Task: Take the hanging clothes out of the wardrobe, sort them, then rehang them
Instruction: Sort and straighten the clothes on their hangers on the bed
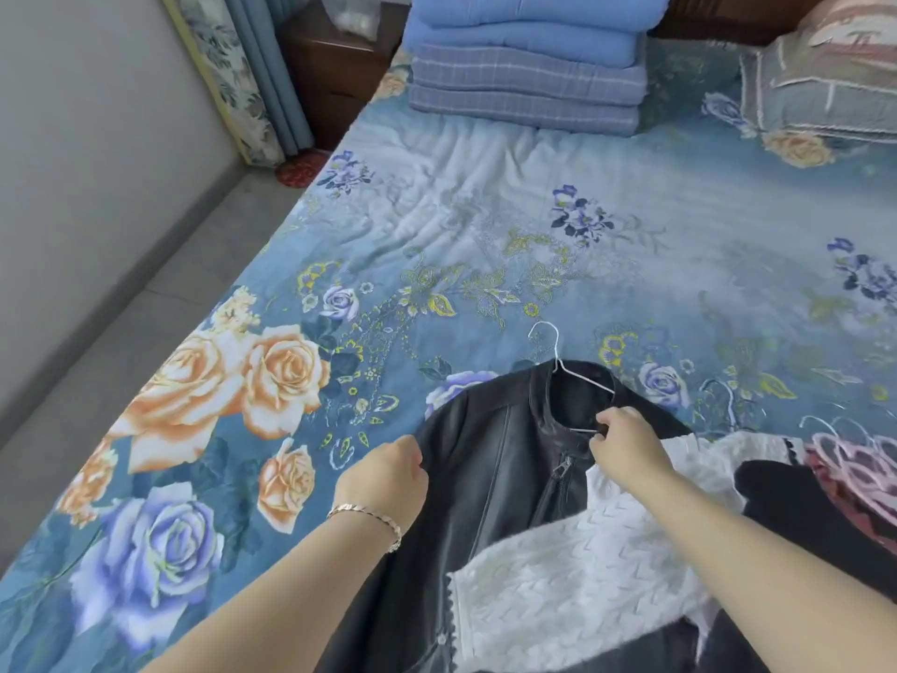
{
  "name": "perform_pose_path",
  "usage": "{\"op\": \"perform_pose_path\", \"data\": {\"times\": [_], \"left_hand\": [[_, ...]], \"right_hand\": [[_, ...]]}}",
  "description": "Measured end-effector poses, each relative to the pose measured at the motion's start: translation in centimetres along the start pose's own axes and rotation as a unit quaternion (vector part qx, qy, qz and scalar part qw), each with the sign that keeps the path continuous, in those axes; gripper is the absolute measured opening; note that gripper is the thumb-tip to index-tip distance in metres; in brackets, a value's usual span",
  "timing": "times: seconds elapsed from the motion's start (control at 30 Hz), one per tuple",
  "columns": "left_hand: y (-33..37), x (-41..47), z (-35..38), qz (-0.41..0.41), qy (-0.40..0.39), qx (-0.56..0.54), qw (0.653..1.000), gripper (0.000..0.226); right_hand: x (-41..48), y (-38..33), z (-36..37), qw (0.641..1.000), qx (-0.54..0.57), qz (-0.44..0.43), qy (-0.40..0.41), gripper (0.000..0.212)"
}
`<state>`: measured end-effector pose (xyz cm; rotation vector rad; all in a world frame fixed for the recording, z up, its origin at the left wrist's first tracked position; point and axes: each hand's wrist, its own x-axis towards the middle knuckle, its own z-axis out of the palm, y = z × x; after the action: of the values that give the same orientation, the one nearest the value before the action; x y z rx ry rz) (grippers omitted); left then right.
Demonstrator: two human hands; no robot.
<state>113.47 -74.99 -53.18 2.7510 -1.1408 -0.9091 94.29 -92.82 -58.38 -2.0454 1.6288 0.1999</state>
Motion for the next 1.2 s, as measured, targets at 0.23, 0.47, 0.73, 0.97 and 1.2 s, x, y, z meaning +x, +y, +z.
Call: {"op": "perform_pose_path", "data": {"times": [0.23, 0.47, 0.73, 0.97, 1.2], "left_hand": [[-1.4, 7.7, 4.1, -0.003, 0.055, -0.040, 0.998, 0.031], [-2.5, 9.3, 4.6, 0.001, 0.047, -0.081, 0.996, 0.029], [-1.4, 9.5, 4.3, 0.035, 0.022, -0.053, 0.998, 0.028], [-1.2, 9.1, 4.2, 0.033, 0.029, -0.066, 0.997, 0.029], [-0.4, 3.9, -0.6, 0.136, 0.038, -0.115, 0.983, 0.050]], "right_hand": [[11.2, -1.3, 3.2, 0.995, -0.075, 0.024, -0.063, 0.065], [13.3, 0.3, 6.4, 0.976, -0.053, 0.140, -0.158, 0.072], [13.9, 0.9, 6.0, 0.978, -0.150, 0.099, -0.111, 0.088], [12.0, 0.2, 4.9, 0.999, 0.007, 0.043, 0.031, 0.021], [1.3, -1.1, -2.2, 0.976, 0.172, 0.027, 0.130, 0.043]]}}
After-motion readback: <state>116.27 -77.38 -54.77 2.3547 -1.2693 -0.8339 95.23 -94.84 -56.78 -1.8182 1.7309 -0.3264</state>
